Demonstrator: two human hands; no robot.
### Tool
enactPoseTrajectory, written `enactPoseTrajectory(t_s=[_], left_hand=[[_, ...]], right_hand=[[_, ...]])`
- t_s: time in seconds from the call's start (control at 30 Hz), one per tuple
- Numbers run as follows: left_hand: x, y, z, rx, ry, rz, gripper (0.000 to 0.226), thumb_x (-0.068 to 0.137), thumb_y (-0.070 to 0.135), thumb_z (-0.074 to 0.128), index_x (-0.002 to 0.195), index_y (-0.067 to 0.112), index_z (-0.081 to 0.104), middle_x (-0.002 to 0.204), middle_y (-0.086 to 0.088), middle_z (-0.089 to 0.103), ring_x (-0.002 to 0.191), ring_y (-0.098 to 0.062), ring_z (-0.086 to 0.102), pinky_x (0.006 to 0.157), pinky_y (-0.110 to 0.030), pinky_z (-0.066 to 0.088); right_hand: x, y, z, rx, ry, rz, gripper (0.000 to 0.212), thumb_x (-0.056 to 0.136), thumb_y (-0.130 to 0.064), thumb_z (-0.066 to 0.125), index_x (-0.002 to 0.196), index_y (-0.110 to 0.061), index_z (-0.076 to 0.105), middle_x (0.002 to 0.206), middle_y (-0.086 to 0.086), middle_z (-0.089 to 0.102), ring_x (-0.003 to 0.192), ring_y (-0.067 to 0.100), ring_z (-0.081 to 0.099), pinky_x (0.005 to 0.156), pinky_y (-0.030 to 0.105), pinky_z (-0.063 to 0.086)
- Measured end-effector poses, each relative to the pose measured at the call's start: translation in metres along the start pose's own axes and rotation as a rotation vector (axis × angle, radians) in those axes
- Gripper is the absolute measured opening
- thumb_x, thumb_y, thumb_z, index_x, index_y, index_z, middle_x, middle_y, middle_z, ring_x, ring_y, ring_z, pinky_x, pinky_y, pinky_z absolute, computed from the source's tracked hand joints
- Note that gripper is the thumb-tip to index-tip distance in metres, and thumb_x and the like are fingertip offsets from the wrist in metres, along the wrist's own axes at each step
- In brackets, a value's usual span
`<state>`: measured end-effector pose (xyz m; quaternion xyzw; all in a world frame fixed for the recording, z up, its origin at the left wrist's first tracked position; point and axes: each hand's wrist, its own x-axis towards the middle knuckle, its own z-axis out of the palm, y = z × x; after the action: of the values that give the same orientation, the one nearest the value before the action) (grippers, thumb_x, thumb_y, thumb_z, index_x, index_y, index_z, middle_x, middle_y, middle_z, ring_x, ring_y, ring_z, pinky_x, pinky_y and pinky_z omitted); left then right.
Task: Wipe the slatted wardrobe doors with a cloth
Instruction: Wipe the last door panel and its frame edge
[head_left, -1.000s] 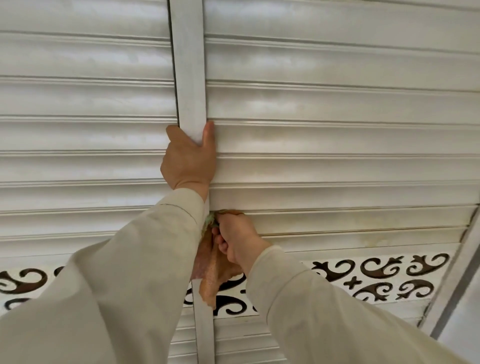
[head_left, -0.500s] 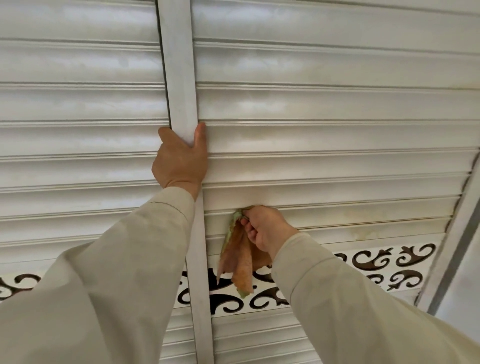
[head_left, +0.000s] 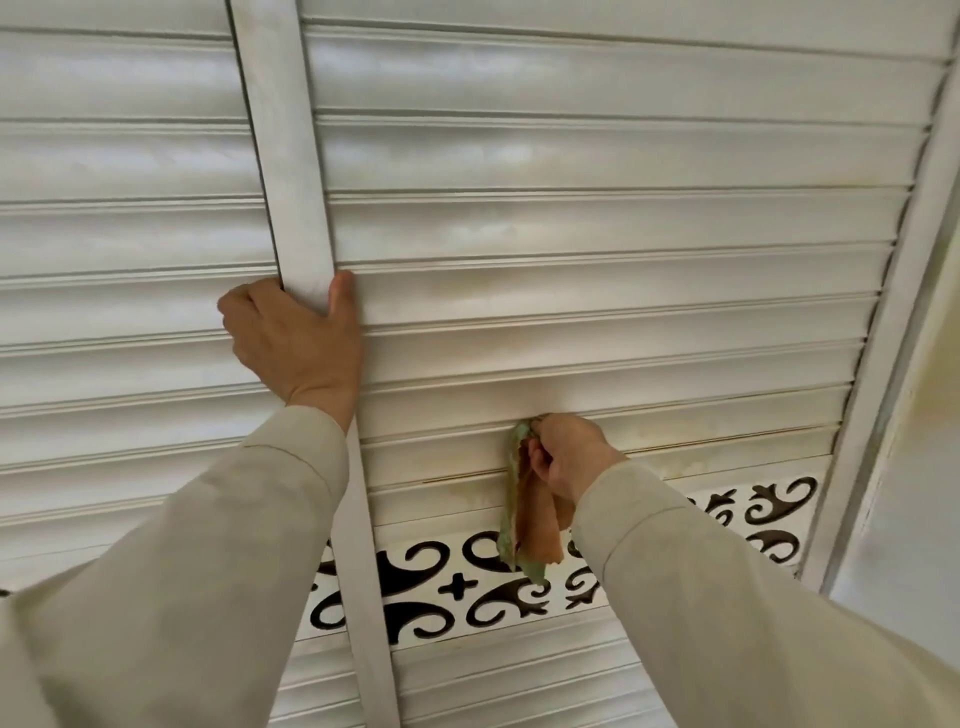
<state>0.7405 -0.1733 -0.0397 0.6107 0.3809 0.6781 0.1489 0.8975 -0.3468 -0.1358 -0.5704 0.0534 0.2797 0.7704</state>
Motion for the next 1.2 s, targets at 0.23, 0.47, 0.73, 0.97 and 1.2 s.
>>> enactPoseTrajectory(t_s=[0.23, 0.47, 0.73, 0.97, 1.2], left_hand=[[-0.037, 0.045, 0.006, -0.108, 0.062, 0.254, 0.031, 0.089, 0.037, 0.058, 0.1, 0.008, 0.059, 0.109, -0.014, 0.055, 0.105, -0.032, 0.052, 0.085, -0.038, 0.035], [-0.09, 0.114, 0.05, -0.181, -0.197, 0.657, 0.016, 0.086, 0.023, 0.058, 0.083, 0.008, 0.058, 0.089, -0.012, 0.055, 0.079, -0.031, 0.054, 0.07, -0.036, 0.04], [-0.13, 0.169, 0.098, -0.088, -0.303, 0.839, 0.014, 0.085, 0.024, 0.057, 0.081, 0.01, 0.056, 0.088, -0.009, 0.053, 0.08, -0.029, 0.051, 0.071, -0.034, 0.034], [-0.159, 0.203, 0.129, -0.018, -0.331, 0.95, 0.016, 0.085, 0.026, 0.053, 0.08, 0.011, 0.055, 0.089, -0.008, 0.053, 0.081, -0.029, 0.049, 0.071, -0.04, 0.039], [-0.186, 0.249, 0.169, 0.101, -0.305, 1.223, 0.021, 0.086, 0.028, 0.048, 0.077, 0.011, 0.056, 0.084, -0.008, 0.054, 0.08, -0.031, 0.049, 0.071, -0.041, 0.035]], right_hand=[[0.019, -0.026, -0.042, 0.056, 0.074, -0.019, 0.012, 0.095, -0.003, 0.054, 0.092, -0.012, 0.06, 0.071, 0.008, 0.055, 0.038, 0.013, 0.047, 0.033, 0.014, 0.037], [0.037, -0.05, -0.083, 0.071, 0.096, -0.021, 0.013, 0.092, 0.0, 0.057, 0.086, -0.011, 0.06, 0.069, 0.009, 0.055, 0.045, 0.015, 0.047, 0.034, 0.015, 0.038], [0.058, -0.078, -0.134, 0.145, 0.087, -0.031, 0.011, 0.093, -0.001, 0.057, 0.089, -0.01, 0.061, 0.068, 0.008, 0.055, 0.046, 0.015, 0.046, 0.034, 0.014, 0.038], [0.078, -0.108, -0.185, 0.258, 0.124, -0.005, 0.013, 0.096, -0.004, 0.053, 0.094, -0.013, 0.063, 0.068, 0.006, 0.056, 0.047, 0.015, 0.046, 0.034, 0.014, 0.04], [0.098, -0.132, -0.228, 0.233, 0.122, -0.044, 0.015, 0.093, -0.007, 0.062, 0.105, -0.015, 0.063, 0.072, 0.006, 0.055, 0.046, 0.013, 0.047, 0.033, 0.013, 0.037]])
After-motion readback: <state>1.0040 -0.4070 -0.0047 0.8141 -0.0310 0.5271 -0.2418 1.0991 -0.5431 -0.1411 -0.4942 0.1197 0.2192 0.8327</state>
